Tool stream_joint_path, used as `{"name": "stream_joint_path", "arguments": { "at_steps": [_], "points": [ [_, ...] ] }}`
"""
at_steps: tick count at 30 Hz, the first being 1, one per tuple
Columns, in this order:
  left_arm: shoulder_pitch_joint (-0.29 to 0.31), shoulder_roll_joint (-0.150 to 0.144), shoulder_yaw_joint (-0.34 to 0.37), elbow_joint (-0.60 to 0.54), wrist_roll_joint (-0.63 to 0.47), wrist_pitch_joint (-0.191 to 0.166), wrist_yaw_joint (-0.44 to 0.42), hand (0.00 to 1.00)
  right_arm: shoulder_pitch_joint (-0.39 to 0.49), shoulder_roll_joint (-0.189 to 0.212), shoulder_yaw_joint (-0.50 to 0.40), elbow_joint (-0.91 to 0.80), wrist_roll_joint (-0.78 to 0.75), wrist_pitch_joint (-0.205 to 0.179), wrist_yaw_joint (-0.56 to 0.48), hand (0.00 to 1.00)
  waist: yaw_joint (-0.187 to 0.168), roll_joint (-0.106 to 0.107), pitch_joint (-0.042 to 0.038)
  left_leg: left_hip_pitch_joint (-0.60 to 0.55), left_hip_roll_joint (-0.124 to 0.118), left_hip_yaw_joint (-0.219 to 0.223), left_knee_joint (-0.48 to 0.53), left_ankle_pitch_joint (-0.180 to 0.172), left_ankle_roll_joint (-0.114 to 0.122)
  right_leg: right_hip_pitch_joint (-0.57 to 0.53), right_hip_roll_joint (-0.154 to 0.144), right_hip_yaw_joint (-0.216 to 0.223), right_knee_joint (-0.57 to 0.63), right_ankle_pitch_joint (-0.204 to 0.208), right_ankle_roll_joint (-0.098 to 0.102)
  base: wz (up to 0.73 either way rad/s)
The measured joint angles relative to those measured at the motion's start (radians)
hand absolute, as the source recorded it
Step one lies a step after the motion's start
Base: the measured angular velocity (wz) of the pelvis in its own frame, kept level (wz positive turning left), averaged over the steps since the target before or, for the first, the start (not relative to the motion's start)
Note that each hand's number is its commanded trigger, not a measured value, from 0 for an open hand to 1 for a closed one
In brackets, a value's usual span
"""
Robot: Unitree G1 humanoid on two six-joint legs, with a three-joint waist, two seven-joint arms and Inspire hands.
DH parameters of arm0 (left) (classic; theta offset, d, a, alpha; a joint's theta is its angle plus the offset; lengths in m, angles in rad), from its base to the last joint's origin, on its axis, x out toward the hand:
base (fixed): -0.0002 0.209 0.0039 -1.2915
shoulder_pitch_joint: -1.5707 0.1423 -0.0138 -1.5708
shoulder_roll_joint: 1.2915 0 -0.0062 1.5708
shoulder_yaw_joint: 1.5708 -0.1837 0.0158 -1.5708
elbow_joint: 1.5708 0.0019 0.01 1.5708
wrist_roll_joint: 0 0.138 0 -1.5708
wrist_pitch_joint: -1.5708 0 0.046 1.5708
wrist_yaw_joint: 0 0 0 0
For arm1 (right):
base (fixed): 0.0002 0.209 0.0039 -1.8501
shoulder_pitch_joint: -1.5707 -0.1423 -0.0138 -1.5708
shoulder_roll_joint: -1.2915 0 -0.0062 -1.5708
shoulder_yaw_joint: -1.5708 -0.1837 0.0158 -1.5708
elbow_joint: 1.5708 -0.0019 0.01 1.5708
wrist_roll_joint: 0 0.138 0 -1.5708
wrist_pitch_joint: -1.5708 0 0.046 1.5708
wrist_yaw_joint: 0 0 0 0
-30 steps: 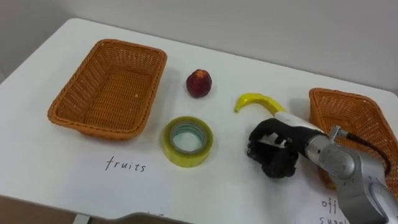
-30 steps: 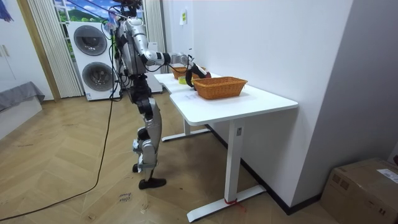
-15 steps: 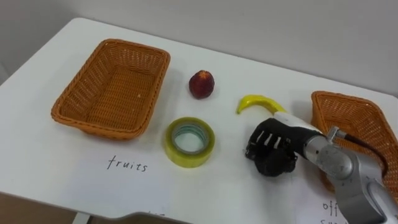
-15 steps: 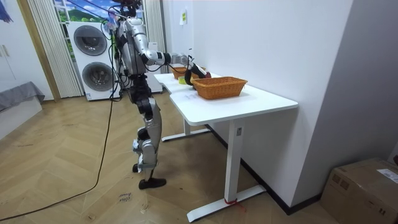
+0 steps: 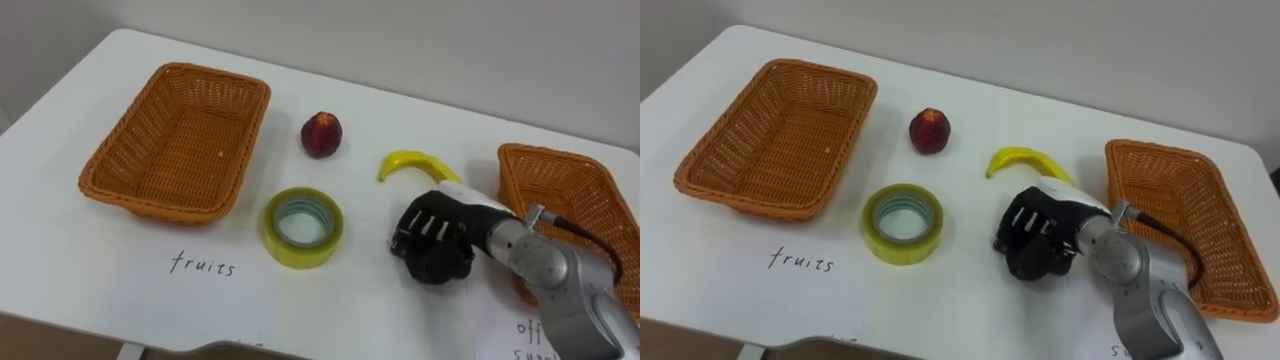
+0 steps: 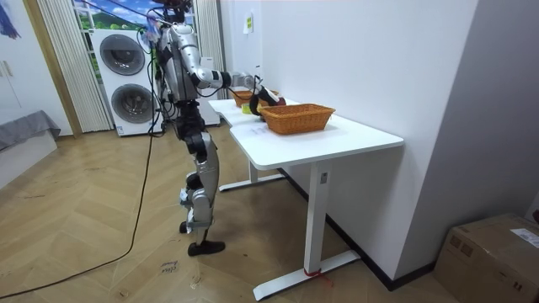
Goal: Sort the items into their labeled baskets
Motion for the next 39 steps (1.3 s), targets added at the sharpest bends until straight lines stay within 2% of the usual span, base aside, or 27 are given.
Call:
{"name": "stream_joint_path", "arguments": {
  "at_steps": [4,9,13,18,25,27,34,37,39],
  "points": [
    [0.002,0.0,0.001,0.0,0.0,-0.003,0.0,0.0,0.035,0.0,0.0,-0.064,0.023,-0.005,0.018,1.0,-0.005,0.005,0.0034,0.005,0.0,0.005,0.003,0.0,0.0,0.001,0.001,0.014,0.0,0.0,0.0,-0.04],
    [0.007,-0.006,0.014,0.02,-0.005,-0.012,0.004,0.0,0.038,0.0,-0.024,-0.177,0.042,-0.036,0.037,1.0,-0.043,0.015,0.0097,0.004,-0.001,0.015,-0.001,0.001,0.001,-0.006,0.001,0.025,0.0,0.0,0.0,-0.04],
    [0.025,-0.011,0.014,0.021,-0.001,-0.03,0.006,0.0,0.038,0.0,-0.095,-0.26,0.061,-0.051,0.03,1.0,-0.066,0.018,0.0011,-0.005,-0.001,0.014,0.002,0.002,0.001,-0.015,0.001,0.025,0.0,0.0,0.0,0.0],
    [0.033,-0.011,0.018,0.049,-0.002,-0.031,0.009,0.0,0.029,0.0,-0.184,-0.299,0.163,-0.06,-0.047,1.0,-0.086,0.016,-0.0008,0.007,-0.001,0.014,0.0,0.003,0.001,-0.004,0.001,0.025,0.0,0.0,0.0,0.0],
    [0.054,-0.014,0.052,0.06,-0.002,-0.046,0.009,0.0,0.028,0.001,-0.273,-0.348,0.18,-0.081,-0.088,1.0,-0.098,0.016,-0.0003,0.009,-0.001,0.014,0.004,0.004,0.001,0.002,0.0,0.025,-0.001,0.0,0.0,0.01],
    [0.066,-0.022,0.064,0.068,-0.003,-0.047,0.007,0.0,0.027,0.001,-0.306,-0.356,0.187,-0.099,-0.116,1.0,-0.108,0.02,0.0023,0.01,-0.001,0.013,0.004,0.005,0.001,0.004,-0.001,0.025,0.0,0.0,0.0,0.02],
    [0.071,-0.031,0.092,0.097,-0.002,-0.05,0.006,0.0,0.027,0.0,-0.35,-0.357,0.204,-0.109,-0.226,1.0,-0.114,0.017,0.0037,0.014,-0.001,0.015,-0.004,0.005,0.0,0.004,0.001,0.026,0.003,0.0,0.0,0.0],
    [0.07,-0.033,0.105,0.097,-0.001,-0.055,0.007,0.0,0.026,-0.001,-0.355,-0.348,0.209,-0.131,-0.285,1.0,-0.114,0.013,0.0055,0.015,-0.001,0.015,-0.004,0.005,0.0,0.004,0.001,0.026,0.003,0.0,0.0,0.0],
    [0.068,-0.034,0.114,0.099,-0.001,-0.068,0.009,0.0,0.026,-0.002,-0.356,-0.332,0.221,-0.151,-0.328,1.0,-0.114,0.009,0.0106,0.015,-0.001,0.015,-0.001,0.005,0.0,0.004,0.001,0.026,0.002,0.0,0.0,0.0]
  ]
}}
